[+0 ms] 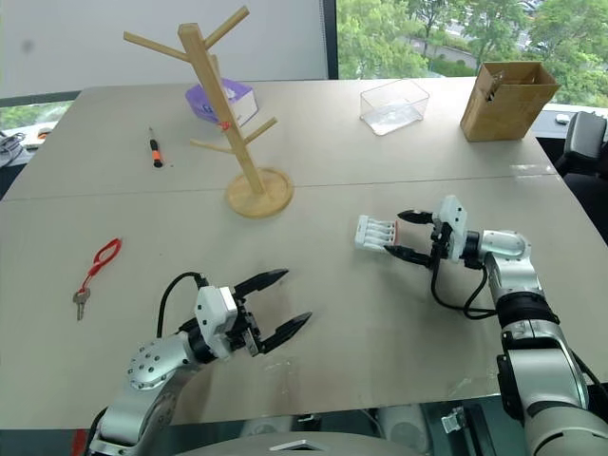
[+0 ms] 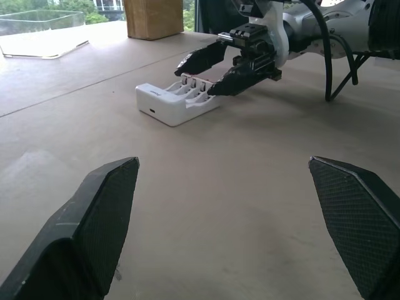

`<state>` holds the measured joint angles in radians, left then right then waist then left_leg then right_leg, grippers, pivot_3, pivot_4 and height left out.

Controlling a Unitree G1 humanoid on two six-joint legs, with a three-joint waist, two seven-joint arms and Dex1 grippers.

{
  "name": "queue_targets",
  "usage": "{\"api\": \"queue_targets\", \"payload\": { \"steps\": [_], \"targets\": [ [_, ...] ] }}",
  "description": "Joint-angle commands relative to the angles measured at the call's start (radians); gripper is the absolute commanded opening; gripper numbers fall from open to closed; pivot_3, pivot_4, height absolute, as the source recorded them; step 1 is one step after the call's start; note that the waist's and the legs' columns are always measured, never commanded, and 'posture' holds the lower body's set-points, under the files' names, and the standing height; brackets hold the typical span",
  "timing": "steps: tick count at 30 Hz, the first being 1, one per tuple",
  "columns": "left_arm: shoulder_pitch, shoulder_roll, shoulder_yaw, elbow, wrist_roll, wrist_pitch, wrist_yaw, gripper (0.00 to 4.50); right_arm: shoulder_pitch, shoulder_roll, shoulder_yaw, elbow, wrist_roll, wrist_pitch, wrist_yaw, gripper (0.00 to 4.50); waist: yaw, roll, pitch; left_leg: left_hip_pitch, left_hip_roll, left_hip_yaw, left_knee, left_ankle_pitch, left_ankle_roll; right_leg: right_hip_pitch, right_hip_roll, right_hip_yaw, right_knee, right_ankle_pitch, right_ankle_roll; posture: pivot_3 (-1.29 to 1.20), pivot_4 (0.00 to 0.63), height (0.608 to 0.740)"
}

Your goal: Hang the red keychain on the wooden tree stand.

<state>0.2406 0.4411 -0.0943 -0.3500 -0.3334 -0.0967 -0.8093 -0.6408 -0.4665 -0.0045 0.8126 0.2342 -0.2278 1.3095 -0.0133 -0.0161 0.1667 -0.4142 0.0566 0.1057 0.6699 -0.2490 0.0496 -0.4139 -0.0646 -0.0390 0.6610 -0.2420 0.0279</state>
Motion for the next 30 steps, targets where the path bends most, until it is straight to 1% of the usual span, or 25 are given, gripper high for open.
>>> {"api": "queue_targets", "payload": {
  "steps": [1,8,16,17,18,19,23,24,26,28,30],
  "targets": [
    [0.009,-0.004,-0.012,-0.058,0.011,0.008,0.027,4.49,-0.037,0.013,0.011,0.040,-0.015,-0.041,0.030,4.50,0.000,0.000,0.000,0.000,0.000,0.000,0.000,0.000,0.000,0.000,0.000,0.000,0.000,0.000,0.000,0.00,0.150,0.740],
    [0.035,-0.002,-0.004,-0.085,0.019,0.012,0.061,4.49,-0.067,0.031,0.049,0.105,-0.055,-0.064,0.095,4.50,-0.001,0.000,0.000,0.000,0.000,0.000,0.000,0.000,0.000,0.000,0.000,0.000,0.000,0.000,0.000,0.00,0.150,0.740],
    [0.053,-0.005,-0.005,-0.080,0.022,-0.002,0.083,4.49,-0.087,0.042,0.045,0.137,-0.071,-0.048,0.098,4.50,-0.004,0.001,-0.001,0.001,0.001,0.000,0.000,0.000,0.000,0.000,0.000,0.000,0.000,0.000,0.000,0.00,0.150,0.740],
    [0.055,-0.005,-0.004,-0.079,0.022,-0.003,0.084,4.50,-0.086,0.042,0.043,0.137,-0.071,-0.047,0.098,3.96,-0.004,0.001,-0.001,0.001,0.001,0.000,0.000,0.000,0.000,0.000,0.000,0.000,0.000,0.000,0.000,0.00,0.150,0.740],
    [0.055,-0.005,-0.004,-0.079,0.022,-0.004,0.085,4.50,-0.086,0.042,0.042,0.137,-0.071,-0.047,0.098,3.72,-0.003,0.001,-0.001,0.001,0.001,0.000,0.000,0.000,0.000,0.000,0.000,0.000,0.000,0.000,0.000,0.00,0.150,0.740],
    [0.056,-0.006,-0.005,-0.077,0.023,-0.005,0.085,4.50,-0.085,0.041,0.039,0.133,-0.069,-0.043,0.099,3.31,-0.003,0.001,-0.001,0.001,0.001,0.000,0.000,0.000,0.000,0.000,0.000,0.000,0.000,0.000,0.000,0.00,0.150,0.740],
    [0.056,-0.010,-0.008,-0.070,0.027,-0.010,0.089,4.50,-0.080,0.039,0.021,0.111,-0.051,-0.028,0.085,3.32,-0.003,0.001,-0.001,0.001,0.001,0.000,0.000,0.000,0.000,0.000,0.000,0.000,0.000,0.000,0.000,0.00,0.150,0.740],
    [0.053,-0.011,-0.009,-0.067,0.028,-0.011,0.090,4.50,-0.082,0.040,0.007,0.102,-0.038,-0.012,0.073,3.32,-0.003,0.001,-0.001,0.001,0.001,0.000,0.000,0.000,0.000,0.000,0.000,0.000,0.000,0.000,0.000,0.00,0.150,0.740],
    [0.044,-0.018,-0.009,-0.059,0.031,-0.013,0.094,4.50,-0.105,0.047,-0.045,0.090,0.002,0.041,0.000,3.32,-0.003,0.001,-0.001,0.001,0.001,0.000,0.000,0.000,0.000,0.000,0.000,0.000,0.000,0.000,0.000,0.00,0.150,0.740],
    [0.033,-0.024,-0.011,-0.050,0.036,-0.015,0.097,4.50,-0.143,0.044,-0.108,0.102,0.030,0.085,-0.125,3.32,-0.001,0.002,0.000,0.000,0.001,0.000,0.000,0.000,0.000,0.000,0.000,0.000,0.000,0.000,0.000,0.00,0.150,0.740],
    [0.019,-0.030,-0.012,-0.038,0.041,-0.017,0.100,4.50,-0.171,0.032,-0.144,0.122,0.023,0.095,-0.247,3.32,-0.001,0.003,0.001,0.000,0.000,0.001,0.000,0.000,0.000,0.000,-0.001,0.000,0.001,0.000,0.000,0.00,0.150,0.740]
  ]
}}
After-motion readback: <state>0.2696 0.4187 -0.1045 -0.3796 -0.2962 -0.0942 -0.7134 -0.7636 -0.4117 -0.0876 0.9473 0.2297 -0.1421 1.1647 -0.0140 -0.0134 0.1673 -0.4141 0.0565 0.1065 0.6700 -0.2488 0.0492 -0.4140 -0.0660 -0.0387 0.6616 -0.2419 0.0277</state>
